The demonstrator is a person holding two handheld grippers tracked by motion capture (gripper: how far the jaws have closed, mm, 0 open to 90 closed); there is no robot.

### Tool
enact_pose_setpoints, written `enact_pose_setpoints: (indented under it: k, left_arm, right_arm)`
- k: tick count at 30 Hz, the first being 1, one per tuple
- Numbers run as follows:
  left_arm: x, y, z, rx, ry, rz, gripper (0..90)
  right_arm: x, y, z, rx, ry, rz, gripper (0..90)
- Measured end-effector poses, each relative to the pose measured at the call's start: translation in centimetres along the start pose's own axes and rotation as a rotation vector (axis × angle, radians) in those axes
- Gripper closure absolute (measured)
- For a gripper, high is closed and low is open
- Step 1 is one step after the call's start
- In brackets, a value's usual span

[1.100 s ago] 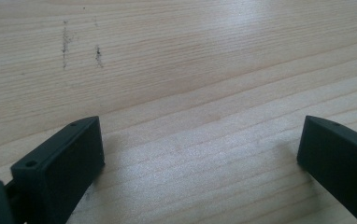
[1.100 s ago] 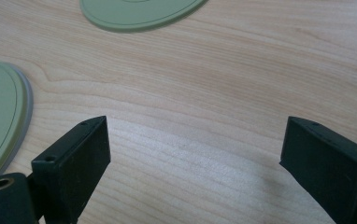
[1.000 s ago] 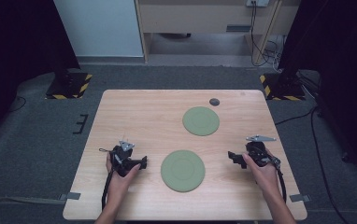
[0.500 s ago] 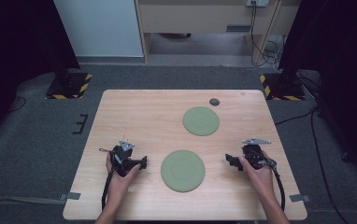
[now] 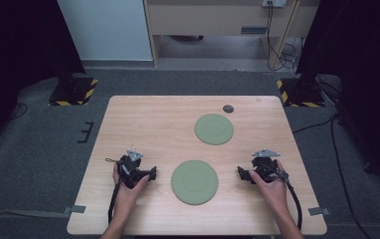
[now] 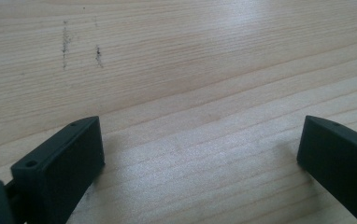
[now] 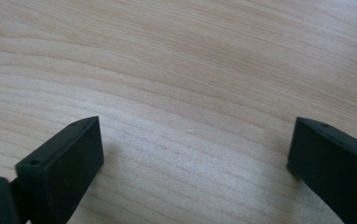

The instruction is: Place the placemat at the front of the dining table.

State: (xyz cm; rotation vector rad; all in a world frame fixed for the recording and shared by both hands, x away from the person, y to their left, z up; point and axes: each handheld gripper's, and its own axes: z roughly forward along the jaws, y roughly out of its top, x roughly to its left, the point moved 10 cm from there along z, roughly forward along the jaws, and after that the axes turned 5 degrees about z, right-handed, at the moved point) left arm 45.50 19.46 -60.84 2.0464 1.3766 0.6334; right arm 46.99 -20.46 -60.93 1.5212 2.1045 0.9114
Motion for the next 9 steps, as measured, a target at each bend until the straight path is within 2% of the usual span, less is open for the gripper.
enact_pose_setpoints:
  k: [5,6,9]
  left_arm:
    - [0.0,0.0,0.0,0.0,0.0,0.0,0.0]
    - [0.0,0.0,0.0,0.0,0.0,0.0,0.0]
    - [0.0,0.0,0.0,0.0,0.0,0.0,0.0]
  right_arm:
    - [-0.8,-0.3,-0.3,-0.015,-0.005,0.009,2.5]
    - [-1.3,-0.5,-0.5,-0.011,-0.029,0.032,0.3]
    - [-1.3,-0.5,-0.5,-0.012,-0.035,0.04,0.3]
